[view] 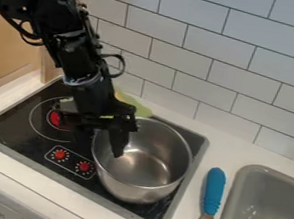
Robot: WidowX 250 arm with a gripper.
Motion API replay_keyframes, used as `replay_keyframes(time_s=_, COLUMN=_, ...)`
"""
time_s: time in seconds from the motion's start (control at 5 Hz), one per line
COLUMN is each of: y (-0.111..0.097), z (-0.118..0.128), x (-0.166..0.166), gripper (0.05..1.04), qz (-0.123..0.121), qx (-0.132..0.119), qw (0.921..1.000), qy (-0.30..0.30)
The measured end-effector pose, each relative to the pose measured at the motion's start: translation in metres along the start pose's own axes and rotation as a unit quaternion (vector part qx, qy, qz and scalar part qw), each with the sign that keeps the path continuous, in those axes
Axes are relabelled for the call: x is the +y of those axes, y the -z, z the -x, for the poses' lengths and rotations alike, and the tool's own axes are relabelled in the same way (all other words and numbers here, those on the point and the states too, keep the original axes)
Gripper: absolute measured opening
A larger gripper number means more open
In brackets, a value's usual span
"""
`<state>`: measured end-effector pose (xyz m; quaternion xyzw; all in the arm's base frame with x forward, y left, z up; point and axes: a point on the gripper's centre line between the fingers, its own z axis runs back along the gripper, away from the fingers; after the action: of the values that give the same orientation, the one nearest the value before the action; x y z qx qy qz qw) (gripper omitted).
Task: Moved the pot to the left side of the left burner
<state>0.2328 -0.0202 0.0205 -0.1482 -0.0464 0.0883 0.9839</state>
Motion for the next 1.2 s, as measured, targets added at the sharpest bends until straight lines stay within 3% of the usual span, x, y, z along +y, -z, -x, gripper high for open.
replay_keyframes(time_s=0.2, y=0.000, z=0.001, x=0.003, gripper=0.329, qz=-0.011, qx=0.003, qw=0.9999, qy=-0.007)
replay_keyframes(time_s=0.4, y=0.000, z=0.003, x=0.004, gripper=0.135, qz=-0.016, qx=0.010, qw=0.9998, qy=-0.010)
replay_keyframes(time_s=0.6, y=0.000, z=0.004, x=0.002, gripper=0.071, qz=-0.018, qx=0.017, qw=0.9997, qy=-0.008)
replay_keyframes(time_s=1.0, y=-0.004, z=0.004, x=-0.003, gripper=0.068, qz=-0.014, qx=0.037, qw=0.9992, qy=0.009)
replay_keyframes(time_s=1.2, y=-0.018, z=0.005, x=-0.006, gripper=0.068, qz=-0.014, qx=0.032, qw=0.9991, qy=0.024)
